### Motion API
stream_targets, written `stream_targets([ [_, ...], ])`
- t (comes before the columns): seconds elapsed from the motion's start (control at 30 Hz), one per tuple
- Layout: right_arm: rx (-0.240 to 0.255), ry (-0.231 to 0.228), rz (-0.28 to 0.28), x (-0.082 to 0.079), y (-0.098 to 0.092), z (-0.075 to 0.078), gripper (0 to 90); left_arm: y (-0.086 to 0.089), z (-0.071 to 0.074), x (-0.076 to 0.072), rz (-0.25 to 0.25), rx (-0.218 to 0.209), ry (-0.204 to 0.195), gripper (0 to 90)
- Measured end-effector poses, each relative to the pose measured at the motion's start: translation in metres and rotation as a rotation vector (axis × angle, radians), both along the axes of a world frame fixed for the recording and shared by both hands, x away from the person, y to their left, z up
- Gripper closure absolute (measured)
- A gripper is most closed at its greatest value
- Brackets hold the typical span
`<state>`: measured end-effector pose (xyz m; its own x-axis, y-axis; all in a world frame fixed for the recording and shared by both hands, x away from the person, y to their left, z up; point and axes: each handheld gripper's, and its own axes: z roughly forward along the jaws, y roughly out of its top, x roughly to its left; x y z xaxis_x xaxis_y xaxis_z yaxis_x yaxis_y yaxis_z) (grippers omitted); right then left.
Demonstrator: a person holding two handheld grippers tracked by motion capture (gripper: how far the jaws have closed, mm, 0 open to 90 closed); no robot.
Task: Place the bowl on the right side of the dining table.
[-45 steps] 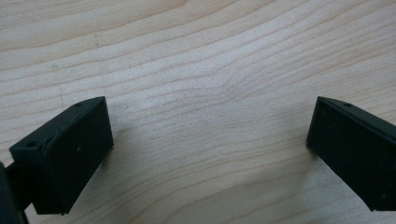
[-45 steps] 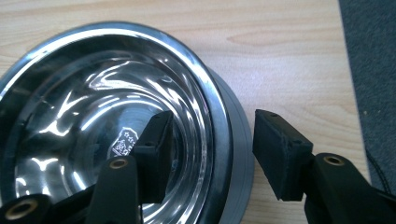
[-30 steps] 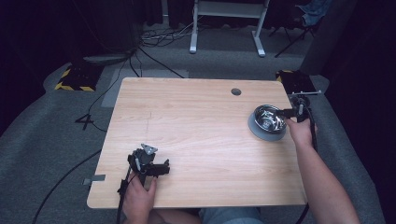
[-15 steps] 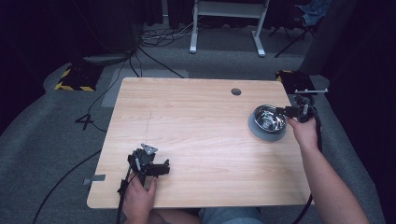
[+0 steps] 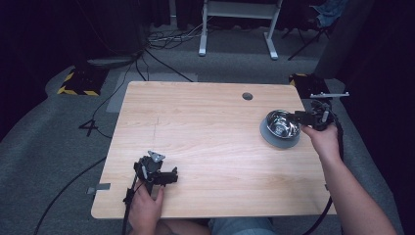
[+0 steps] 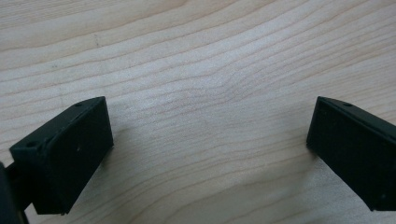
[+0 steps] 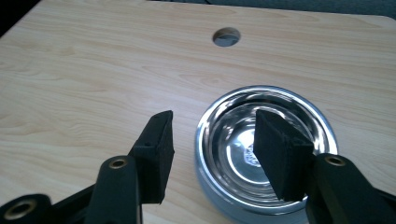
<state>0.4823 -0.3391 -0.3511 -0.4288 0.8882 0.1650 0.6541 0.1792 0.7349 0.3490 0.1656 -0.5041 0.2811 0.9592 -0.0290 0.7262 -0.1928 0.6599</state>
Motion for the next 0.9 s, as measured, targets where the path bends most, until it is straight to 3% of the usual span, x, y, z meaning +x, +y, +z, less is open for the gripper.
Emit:
stream_targets([
  [0.47,0.013,-0.020,0.150,-0.040,0.024,0.010,47.6,0.000,0.000,0.000,0.000,0.001,0.000,0.5],
  [0.9,0.009,0.008,0.241,-0.063,0.046,-0.003,46.7,0.000,0.000,0.000,0.001,-0.002,0.002,0.5],
])
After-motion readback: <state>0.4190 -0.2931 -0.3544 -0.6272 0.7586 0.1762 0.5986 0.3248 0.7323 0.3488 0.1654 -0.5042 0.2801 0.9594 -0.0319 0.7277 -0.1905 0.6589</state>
